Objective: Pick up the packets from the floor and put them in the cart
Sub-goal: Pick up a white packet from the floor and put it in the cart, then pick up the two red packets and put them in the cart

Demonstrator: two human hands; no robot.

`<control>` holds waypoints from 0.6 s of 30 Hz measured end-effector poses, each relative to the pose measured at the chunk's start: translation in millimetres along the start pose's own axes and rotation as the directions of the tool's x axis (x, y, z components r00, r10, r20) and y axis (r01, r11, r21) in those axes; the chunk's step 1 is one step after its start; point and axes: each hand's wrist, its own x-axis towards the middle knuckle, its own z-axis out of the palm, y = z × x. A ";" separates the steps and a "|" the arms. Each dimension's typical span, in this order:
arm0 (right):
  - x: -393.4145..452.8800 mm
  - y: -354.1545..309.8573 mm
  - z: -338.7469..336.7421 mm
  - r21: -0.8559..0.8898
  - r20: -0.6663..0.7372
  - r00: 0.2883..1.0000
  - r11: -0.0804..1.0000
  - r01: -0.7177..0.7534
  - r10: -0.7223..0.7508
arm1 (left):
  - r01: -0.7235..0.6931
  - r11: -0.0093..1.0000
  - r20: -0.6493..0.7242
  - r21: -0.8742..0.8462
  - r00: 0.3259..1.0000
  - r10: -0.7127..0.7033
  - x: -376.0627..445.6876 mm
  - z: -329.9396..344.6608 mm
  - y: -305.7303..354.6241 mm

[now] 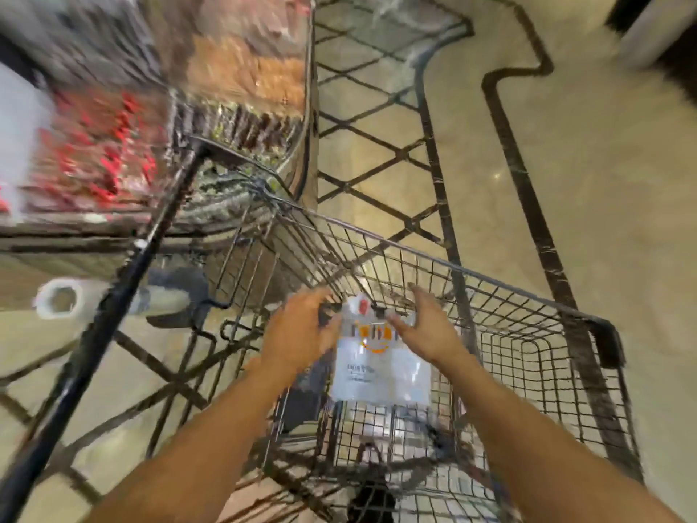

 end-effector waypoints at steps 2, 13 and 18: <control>-16.6 -52.7 -20.6 -0.078 -0.044 0.997 0.995 0.066 -0.069 | -0.073 0.996 -0.055 0.045 0.996 0.076 -19.7 -64.1 5.9; -174.3 -427.9 -20.0 -0.456 -0.138 0.682 0.657 0.600 -0.718 | 0.061 0.905 -0.516 0.422 0.836 0.185 -258.3 -392.3 -150.4; -242.2 -582.3 61.6 -0.537 -0.004 0.455 0.386 0.750 -0.890 | 0.357 0.859 -0.691 0.367 0.723 -0.005 -374.6 -478.4 -260.6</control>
